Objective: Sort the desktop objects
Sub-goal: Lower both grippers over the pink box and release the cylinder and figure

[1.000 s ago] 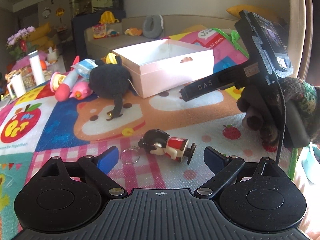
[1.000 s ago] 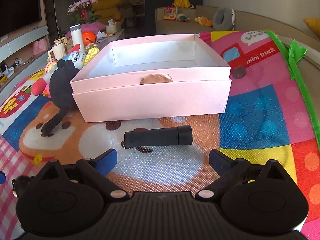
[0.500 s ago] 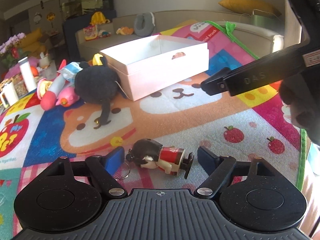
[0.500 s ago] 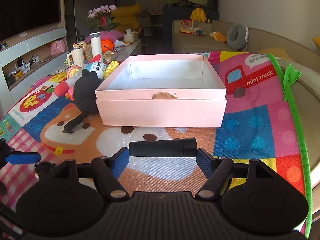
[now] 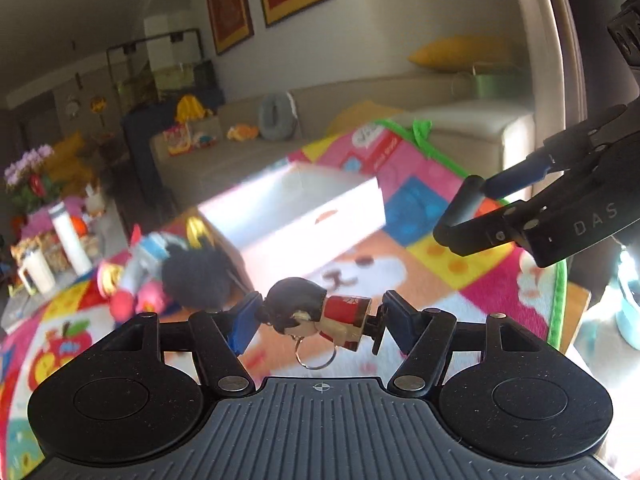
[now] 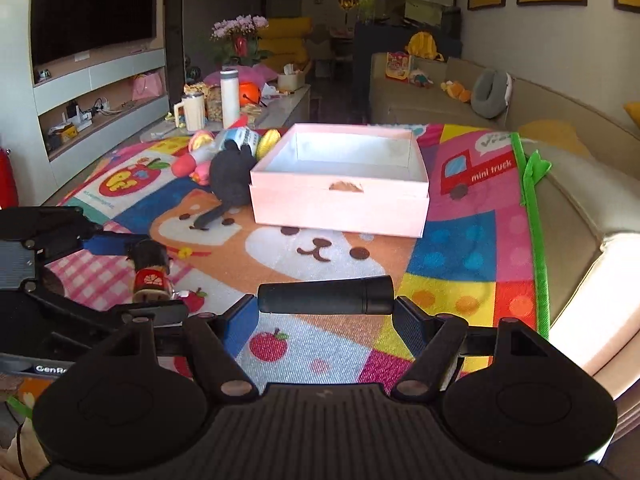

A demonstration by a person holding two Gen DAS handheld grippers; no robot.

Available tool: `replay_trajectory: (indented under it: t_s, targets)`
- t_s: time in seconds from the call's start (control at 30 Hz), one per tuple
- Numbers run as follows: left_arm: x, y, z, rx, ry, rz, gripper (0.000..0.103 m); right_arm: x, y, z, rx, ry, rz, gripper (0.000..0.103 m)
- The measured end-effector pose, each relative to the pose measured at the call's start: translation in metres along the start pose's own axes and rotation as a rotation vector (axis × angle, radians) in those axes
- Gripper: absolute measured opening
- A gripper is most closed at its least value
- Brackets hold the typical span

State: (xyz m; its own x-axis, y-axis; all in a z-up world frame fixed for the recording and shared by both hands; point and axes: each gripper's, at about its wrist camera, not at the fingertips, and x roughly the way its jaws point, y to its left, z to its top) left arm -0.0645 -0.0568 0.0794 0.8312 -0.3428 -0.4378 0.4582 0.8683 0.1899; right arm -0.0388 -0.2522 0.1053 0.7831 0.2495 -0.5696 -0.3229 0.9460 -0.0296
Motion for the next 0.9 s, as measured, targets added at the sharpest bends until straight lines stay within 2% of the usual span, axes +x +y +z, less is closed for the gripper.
replay_trajectory:
  t_s: [0.1, 0.2, 0.27, 0.3, 0.33, 0.37, 0.43, 0.53, 0.6, 0.67, 0.7, 0.73, 0.83, 0.9]
  targets:
    - [0.015, 0.011, 0.039, 0.032, -0.111, 0.05, 0.071, -0.015, -0.019, 0.046, 0.056, -0.104, 0.002, 0.074]
    - [0.049, 0.027, 0.077, 0.018, -0.175, 0.088, 0.072, -0.008, -0.043, 0.105, 0.121, -0.201, -0.026, 0.074]
    - [0.078, 0.04, 0.096, 0.005, -0.202, 0.102, 0.09, 0.011, -0.057, 0.144, 0.165, -0.221, -0.016, 0.074]
    - [0.091, 0.047, 0.102, -0.007, -0.191, 0.105, 0.1, 0.021, -0.06, 0.157, 0.164, -0.224, -0.002, 0.079]
    - [0.1, 0.054, 0.104, -0.03, -0.182, 0.112, 0.099, 0.036, -0.064, 0.17, 0.164, -0.228, -0.009, 0.089]
    - [0.106, 0.062, 0.102, -0.064, -0.163, 0.122, 0.099, 0.045, -0.065, 0.176, 0.174, -0.234, -0.032, 0.092]
    - [0.105, 0.075, 0.09, -0.114, -0.129, 0.122, 0.1, 0.065, -0.066, 0.181, 0.182, -0.221, -0.063, 0.092]
    - [0.093, 0.083, 0.057, -0.099, -0.057, 0.149, 0.101, 0.082, -0.062, 0.172, 0.161, -0.206, -0.077, 0.092]
    - [0.085, 0.086, 0.029, -0.095, 0.024, 0.185, 0.102, 0.091, -0.055, 0.165, 0.126, -0.203, -0.112, 0.092]
    - [0.081, 0.093, 0.005, -0.143, 0.124, 0.205, 0.102, 0.104, -0.042, 0.158, 0.077, -0.18, -0.144, 0.092]
    - [0.078, 0.1, -0.008, -0.181, 0.168, 0.213, 0.102, 0.109, -0.034, 0.154, 0.052, -0.167, -0.15, 0.09]
    - [0.074, 0.107, -0.021, -0.217, 0.196, 0.227, 0.102, 0.114, -0.022, 0.148, 0.011, -0.15, -0.151, 0.083]
    - [0.063, 0.127, -0.052, -0.298, 0.229, 0.291, 0.102, 0.127, 0.02, 0.13, -0.135, -0.111, -0.138, 0.067]
    - [0.06, 0.141, -0.065, -0.351, 0.246, 0.322, 0.102, 0.136, 0.051, 0.12, -0.223, -0.085, -0.097, 0.065]
